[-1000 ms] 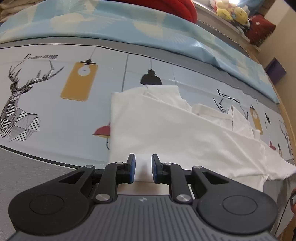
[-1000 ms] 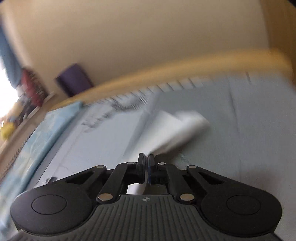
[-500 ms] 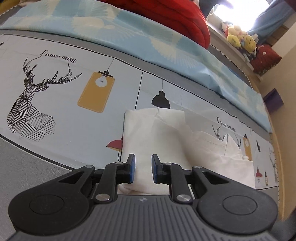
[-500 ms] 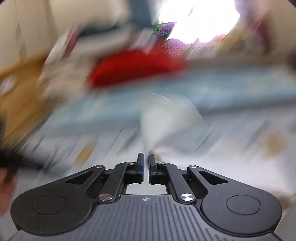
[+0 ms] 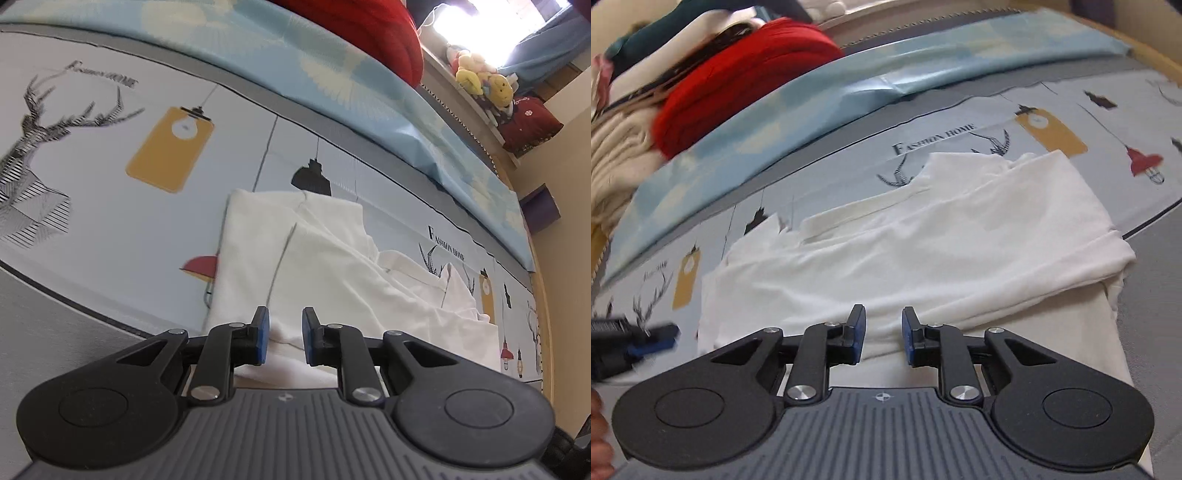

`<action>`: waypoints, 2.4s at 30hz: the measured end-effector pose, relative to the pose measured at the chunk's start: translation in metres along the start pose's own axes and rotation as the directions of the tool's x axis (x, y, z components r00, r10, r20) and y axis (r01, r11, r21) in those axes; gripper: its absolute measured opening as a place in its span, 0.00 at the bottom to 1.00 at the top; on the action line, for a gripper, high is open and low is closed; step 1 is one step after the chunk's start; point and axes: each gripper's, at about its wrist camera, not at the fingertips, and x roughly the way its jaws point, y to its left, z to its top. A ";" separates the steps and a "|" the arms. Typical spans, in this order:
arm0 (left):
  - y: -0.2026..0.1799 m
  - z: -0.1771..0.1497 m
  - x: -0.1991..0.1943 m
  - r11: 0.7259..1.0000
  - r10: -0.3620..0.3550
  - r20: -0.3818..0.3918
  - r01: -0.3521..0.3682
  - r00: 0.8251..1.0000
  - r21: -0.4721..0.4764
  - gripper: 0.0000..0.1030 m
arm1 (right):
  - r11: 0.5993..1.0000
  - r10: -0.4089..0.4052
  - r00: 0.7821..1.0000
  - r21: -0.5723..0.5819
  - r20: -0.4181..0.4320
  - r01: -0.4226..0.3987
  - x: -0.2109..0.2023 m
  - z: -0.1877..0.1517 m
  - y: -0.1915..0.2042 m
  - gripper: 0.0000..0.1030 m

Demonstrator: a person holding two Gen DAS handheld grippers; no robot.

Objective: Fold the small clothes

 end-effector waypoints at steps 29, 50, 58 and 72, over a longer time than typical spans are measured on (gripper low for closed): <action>-0.007 -0.006 -0.009 0.968 0.244 0.061 -0.247 0.968 0.037 0.03 | 0.887 -0.205 0.979 0.421 -0.011 0.190 0.009 0.039 -0.127 0.22; 0.006 -0.016 0.027 0.985 0.167 -0.126 -0.162 0.978 0.050 0.08 | 0.829 -0.259 0.962 0.490 -0.091 0.269 0.022 0.034 -0.147 0.31; 0.006 -0.034 0.025 0.977 0.198 -0.120 -0.186 0.973 0.104 0.20 | 0.847 -0.298 0.955 0.461 0.000 0.264 -0.022 0.047 -0.139 0.31; -0.004 -0.139 -0.207 0.933 0.058 0.156 -0.109 0.986 0.342 0.19 | 0.963 -0.108 0.950 0.270 0.294 0.026 -0.236 -0.005 -0.155 0.31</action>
